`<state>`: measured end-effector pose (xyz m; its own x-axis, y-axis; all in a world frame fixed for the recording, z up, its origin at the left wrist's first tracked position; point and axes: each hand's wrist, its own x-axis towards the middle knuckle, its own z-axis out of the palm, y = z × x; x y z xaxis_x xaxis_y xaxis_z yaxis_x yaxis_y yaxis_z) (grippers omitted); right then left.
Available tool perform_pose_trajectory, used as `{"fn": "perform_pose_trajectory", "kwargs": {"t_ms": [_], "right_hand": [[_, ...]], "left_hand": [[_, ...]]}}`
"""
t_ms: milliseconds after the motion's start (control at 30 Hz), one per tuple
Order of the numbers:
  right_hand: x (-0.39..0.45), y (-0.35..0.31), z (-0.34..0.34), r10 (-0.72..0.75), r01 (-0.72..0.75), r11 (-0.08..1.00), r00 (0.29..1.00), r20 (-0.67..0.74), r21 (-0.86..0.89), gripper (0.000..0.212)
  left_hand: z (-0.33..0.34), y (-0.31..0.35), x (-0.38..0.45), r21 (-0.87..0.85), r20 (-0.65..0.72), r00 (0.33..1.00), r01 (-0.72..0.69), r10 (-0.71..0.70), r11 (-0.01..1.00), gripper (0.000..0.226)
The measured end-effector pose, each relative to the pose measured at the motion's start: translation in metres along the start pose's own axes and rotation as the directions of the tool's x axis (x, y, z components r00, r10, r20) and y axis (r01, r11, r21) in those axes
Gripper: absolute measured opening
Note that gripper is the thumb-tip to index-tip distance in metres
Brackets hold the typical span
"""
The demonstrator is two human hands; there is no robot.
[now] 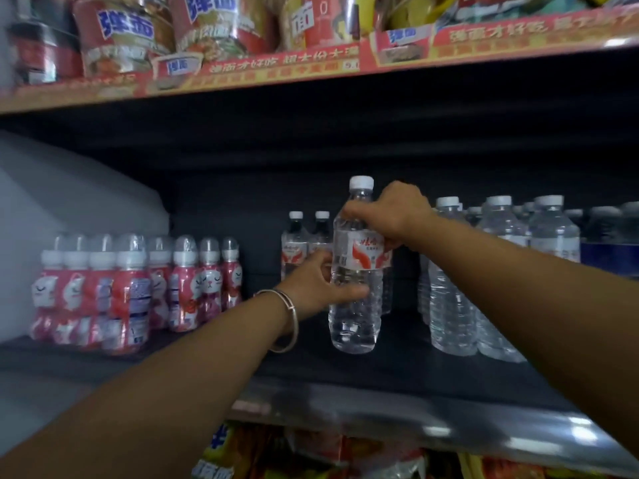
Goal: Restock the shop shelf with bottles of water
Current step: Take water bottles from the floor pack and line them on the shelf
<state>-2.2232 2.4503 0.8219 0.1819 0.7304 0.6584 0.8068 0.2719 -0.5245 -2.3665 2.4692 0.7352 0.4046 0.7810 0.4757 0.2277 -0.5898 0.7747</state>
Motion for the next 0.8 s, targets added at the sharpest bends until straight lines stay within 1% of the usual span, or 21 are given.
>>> {"fn": "perform_pose_trajectory", "kwargs": {"t_ms": [100, 200, 267, 333, 433, 467, 500, 533, 567, 600, 667, 700, 733, 800], "right_hand": [[0.016, 0.006, 0.018, 0.007, -0.009, 0.995, 1.0, -0.021, -0.099, 0.046], [0.03, 0.011, 0.033, 0.017, -0.022, 0.987, 0.999, -0.033, -0.156, 0.05], [0.037, 0.015, 0.043, 0.034, -0.037, 0.984, 0.999, -0.018, -0.172, 0.054], [0.041, 0.017, 0.051, 0.051, -0.049, 0.982, 0.999, 0.011, -0.182, 0.058], [0.045, 0.016, 0.059, 0.05, -0.04, 0.972, 0.998, 0.036, -0.232, 0.063], [0.045, 0.016, 0.058, 0.055, -0.039, 0.976, 0.996, 0.07, -0.212, 0.065], [0.045, 0.018, 0.058, 0.069, -0.05, 0.989, 0.988, 0.138, -0.137, 0.065], [0.045, 0.022, 0.057, 0.084, -0.081, 0.996, 0.967, 0.241, -0.025, 0.062], [0.043, 0.028, 0.056, 0.091, -0.122, 0.99, 0.93, 0.355, 0.067, 0.059], [0.042, 0.035, 0.055, 0.091, -0.157, 0.982, 0.882, 0.463, 0.106, 0.057], [0.039, 0.05, 0.062, 0.104, -0.214, 0.971, 0.782, 0.615, 0.108, 0.057], [0.037, 0.056, 0.068, 0.108, -0.242, 0.963, 0.749, 0.654, 0.118, 0.055], [0.035, 0.06, 0.075, 0.105, -0.267, 0.953, 0.737, 0.668, 0.144, 0.052], [0.036, 0.064, 0.089, 0.089, -0.292, 0.932, 0.754, 0.65, 0.212, 0.043]], "left_hand": [[0.003, -0.013, 0.018, 0.039, -0.032, 0.999, 0.01, -0.008, 0.999, 0.049], [0.002, -0.021, 0.031, 0.014, -0.07, 0.997, 0.028, -0.027, 1.0, 0.049], [-0.001, -0.027, 0.037, -0.002, -0.068, 0.997, 0.043, -0.043, 0.999, 0.045], [-0.003, -0.033, 0.041, -0.02, -0.049, 0.998, 0.027, -0.028, 0.999, 0.038], [-0.008, -0.041, 0.049, -0.055, -0.024, 0.999, 0.035, -0.036, 0.998, 0.035], [-0.01, -0.044, 0.051, -0.053, -0.018, 0.999, 0.043, -0.044, 0.998, 0.035], [-0.013, -0.047, 0.054, -0.051, -0.014, 0.999, 0.052, -0.053, 0.997, 0.034], [-0.015, -0.049, 0.057, -0.051, -0.011, 0.998, 0.062, -0.062, 0.997, 0.034], [-0.017, -0.052, 0.06, -0.058, -0.008, 0.998, 0.069, -0.07, 0.996, 0.035], [-0.019, -0.055, 0.062, -0.071, -0.004, 0.997, 0.075, -0.075, 0.995, 0.035], [-0.022, -0.059, 0.065, -0.089, 0.006, 0.997, 0.079, -0.079, 0.993, 0.035], [-0.023, -0.06, 0.066, -0.089, 0.014, 0.997, 0.079, -0.078, 0.993, 0.034], [-0.025, -0.062, 0.067, -0.084, 0.021, 0.997, 0.078, -0.076, 0.993, 0.033], [-0.029, -0.065, 0.069, -0.076, 0.021, 0.997, 0.074, -0.073, 0.994, 0.033]]}}
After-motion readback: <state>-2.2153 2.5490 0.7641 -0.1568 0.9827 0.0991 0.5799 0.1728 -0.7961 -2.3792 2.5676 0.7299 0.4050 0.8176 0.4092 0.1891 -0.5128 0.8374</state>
